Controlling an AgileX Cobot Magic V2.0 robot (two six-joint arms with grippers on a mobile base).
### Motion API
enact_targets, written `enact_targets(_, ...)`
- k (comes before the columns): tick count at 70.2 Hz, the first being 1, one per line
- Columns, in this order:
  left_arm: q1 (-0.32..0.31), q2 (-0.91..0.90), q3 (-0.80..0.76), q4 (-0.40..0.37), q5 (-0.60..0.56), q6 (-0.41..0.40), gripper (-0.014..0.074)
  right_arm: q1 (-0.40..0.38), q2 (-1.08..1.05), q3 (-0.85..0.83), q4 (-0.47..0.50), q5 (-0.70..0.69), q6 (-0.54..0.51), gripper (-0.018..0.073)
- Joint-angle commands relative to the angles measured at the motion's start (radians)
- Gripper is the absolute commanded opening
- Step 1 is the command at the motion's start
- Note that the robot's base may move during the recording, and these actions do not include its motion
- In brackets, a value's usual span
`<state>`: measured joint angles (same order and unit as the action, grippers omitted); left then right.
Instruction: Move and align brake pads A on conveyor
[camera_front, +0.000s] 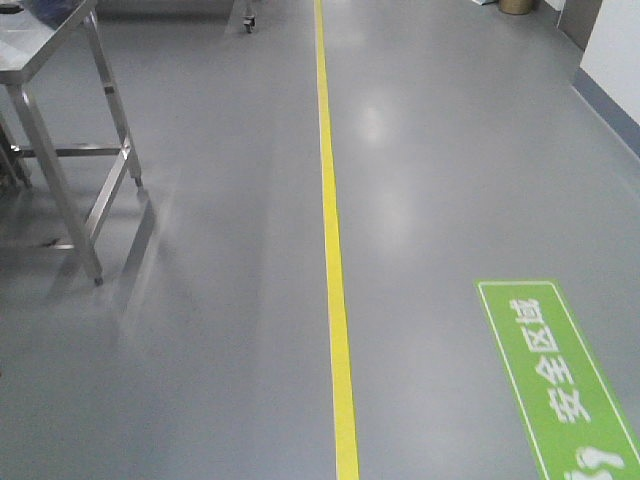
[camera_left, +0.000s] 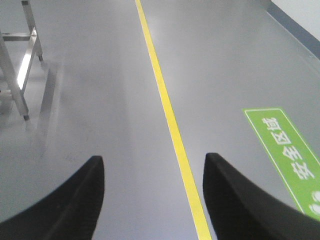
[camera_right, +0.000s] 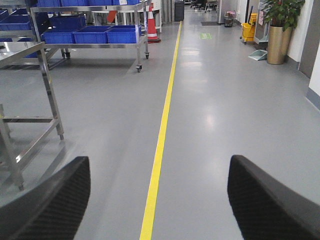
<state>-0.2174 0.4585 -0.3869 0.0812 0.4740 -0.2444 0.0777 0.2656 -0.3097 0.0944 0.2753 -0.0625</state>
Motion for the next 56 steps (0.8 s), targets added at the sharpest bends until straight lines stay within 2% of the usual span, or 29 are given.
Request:
enact_targets(1, -0.003, 0.005, -0.029, 0.002, -0.064, -0.005, 0.0406, -0.004, 0.011, -0.028, -0.001, -0.078, -0.004, 0.0536)
enact_targets(56, -0.003, 0.005, -0.029, 0.002, -0.063, -0.005, 0.0406, -0.004, 0.011, -0.028, -0.001, -0.078, -0.004, 0.0536)
